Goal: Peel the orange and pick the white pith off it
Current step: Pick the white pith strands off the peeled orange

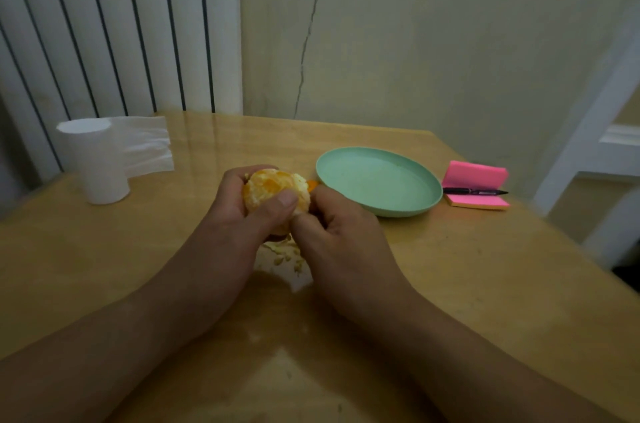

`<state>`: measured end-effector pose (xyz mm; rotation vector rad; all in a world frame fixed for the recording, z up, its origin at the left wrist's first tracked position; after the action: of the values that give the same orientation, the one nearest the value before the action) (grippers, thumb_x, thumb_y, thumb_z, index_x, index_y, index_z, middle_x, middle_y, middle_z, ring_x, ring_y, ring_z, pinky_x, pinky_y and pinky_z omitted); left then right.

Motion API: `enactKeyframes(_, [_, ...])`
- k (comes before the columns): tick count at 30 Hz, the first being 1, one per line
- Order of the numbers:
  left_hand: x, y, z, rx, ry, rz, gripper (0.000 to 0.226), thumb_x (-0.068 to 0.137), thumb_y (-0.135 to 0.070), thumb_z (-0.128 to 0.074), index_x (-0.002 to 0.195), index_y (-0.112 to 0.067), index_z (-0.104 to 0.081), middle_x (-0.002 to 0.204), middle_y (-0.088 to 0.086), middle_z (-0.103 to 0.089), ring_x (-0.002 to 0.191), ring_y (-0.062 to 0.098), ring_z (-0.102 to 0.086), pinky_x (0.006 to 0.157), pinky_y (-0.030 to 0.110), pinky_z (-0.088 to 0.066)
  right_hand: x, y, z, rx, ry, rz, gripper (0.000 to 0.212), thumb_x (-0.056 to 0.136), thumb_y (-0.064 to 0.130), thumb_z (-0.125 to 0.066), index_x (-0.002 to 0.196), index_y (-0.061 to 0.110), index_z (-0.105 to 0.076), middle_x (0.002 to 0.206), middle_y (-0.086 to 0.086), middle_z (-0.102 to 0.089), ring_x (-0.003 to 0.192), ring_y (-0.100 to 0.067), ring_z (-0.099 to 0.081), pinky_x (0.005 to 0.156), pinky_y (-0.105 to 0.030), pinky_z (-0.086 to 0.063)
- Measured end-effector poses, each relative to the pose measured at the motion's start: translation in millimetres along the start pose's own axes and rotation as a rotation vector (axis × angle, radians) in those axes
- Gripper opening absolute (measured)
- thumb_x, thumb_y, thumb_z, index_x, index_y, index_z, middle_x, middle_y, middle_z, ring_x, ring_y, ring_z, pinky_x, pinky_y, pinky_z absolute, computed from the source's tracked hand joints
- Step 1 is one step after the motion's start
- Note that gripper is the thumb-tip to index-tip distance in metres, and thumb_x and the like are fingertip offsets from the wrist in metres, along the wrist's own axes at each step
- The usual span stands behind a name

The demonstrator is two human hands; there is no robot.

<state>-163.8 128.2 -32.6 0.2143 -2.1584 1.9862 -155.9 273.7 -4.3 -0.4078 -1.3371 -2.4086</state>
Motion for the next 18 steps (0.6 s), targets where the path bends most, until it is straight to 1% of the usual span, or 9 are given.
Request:
enactKeyframes(2, [0,0,0,-0.025,-0.012,0.0,0.059,0.074,-0.06,-0.076,0.128,-0.04,-0.062,0.118,0.001,-0.078,0.11,0.025,-0.077,0.101,0.055,-0.056,0,1,1,0.025,-0.018,0.008,0.024,0.098,0.036,-0.06,0.077,0.025,-0.057,0.068,0.009,-0.056,0.063,-0.008,-0.049,0.054,-0.03,-0.037])
enactKeyframes(3, [0,0,0,-0.046,-0.019,0.005,0.059,0.075,-0.058,-0.077,0.128,-0.038,-0.062,0.118,0.003,-0.078,0.11,0.027,-0.077,0.101,0.057,-0.056,1,1,1,0.035,-0.025,0.008,0.023,0.098,0.035,-0.061,0.077,0.024,-0.059,0.069,0.007,-0.057,0.063,-0.01,-0.05,0.054,-0.032,-0.039])
enactKeyframes(7, [1,2,0,-0.143,-0.044,0.046,0.046,0.087,-0.043,-0.078,0.129,-0.03,-0.063,0.117,0.009,-0.079,0.111,0.031,-0.077,0.104,0.058,-0.054,1,0,1,0.09,-0.034,0.007,0.019,0.094,0.027,-0.062,0.078,0.019,-0.059,0.071,-0.003,-0.061,0.07,-0.021,-0.056,0.061,-0.046,-0.045])
enactKeyframes(10, [1,1,0,-0.219,-0.052,0.072,0.054,0.09,-0.038,-0.073,0.137,-0.016,-0.059,0.12,0.014,-0.077,0.114,0.033,-0.075,0.104,0.056,-0.055,1,-1,1,0.146,-0.005,-0.007,0.017,0.094,0.025,-0.059,0.078,0.021,-0.058,0.075,-0.008,-0.063,0.073,-0.025,-0.059,0.063,-0.05,-0.048])
enactKeyframes(12, [2,0,1,-0.249,-0.048,0.081,0.055,0.091,-0.037,-0.068,0.136,-0.009,-0.058,0.121,0.017,-0.076,0.117,0.035,-0.073,0.102,0.053,-0.057,1,-5,-2,0.182,0.066,-0.047,0.016,0.101,0.024,-0.057,0.086,0.02,-0.062,0.078,-0.005,-0.067,0.074,-0.02,-0.061,0.066,-0.047,-0.05])
enactKeyframes(14, [3,0,4,-0.272,-0.04,0.095,0.049,0.096,-0.038,-0.065,0.134,-0.007,-0.059,0.118,0.019,-0.076,0.114,0.037,-0.074,0.096,0.049,-0.06,0,-9,-8,0.21,0.169,-0.086,0.015,0.107,0.031,-0.056,0.098,0.022,-0.064,0.086,0.002,-0.072,0.078,-0.012,-0.064,0.066,-0.037,-0.05])
enactKeyframes(15, [3,0,6,-0.281,-0.038,0.103,0.048,0.097,-0.037,-0.064,0.134,-0.006,-0.058,0.118,0.019,-0.076,0.113,0.037,-0.074,0.095,0.048,-0.06,0,-10,-10,0.21,0.195,-0.088,0.013,0.108,0.034,-0.057,0.101,0.025,-0.064,0.089,0.003,-0.073,0.079,-0.01,-0.064,0.067,-0.035,-0.049])
enactKeyframes(18, [4,1,8,-0.27,-0.053,0.101,0.052,0.096,-0.036,-0.064,0.135,-0.004,-0.057,0.119,0.016,-0.077,0.115,0.032,-0.075,0.104,0.052,-0.056,2,-11,-6,0.183,0.14,-0.057,0.005,0.104,0.033,-0.065,0.103,0.029,-0.063,0.087,0.0,-0.071,0.073,-0.012,-0.063,0.063,-0.036,-0.052])
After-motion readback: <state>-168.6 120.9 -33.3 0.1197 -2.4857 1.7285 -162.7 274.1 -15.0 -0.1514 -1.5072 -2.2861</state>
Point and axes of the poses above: each hand's wrist, its own x-axis towards the middle knuckle, its own z-axis out of the back of the hand, y = z × x, the point moved 8 cm from there along x, towards the middle knuckle
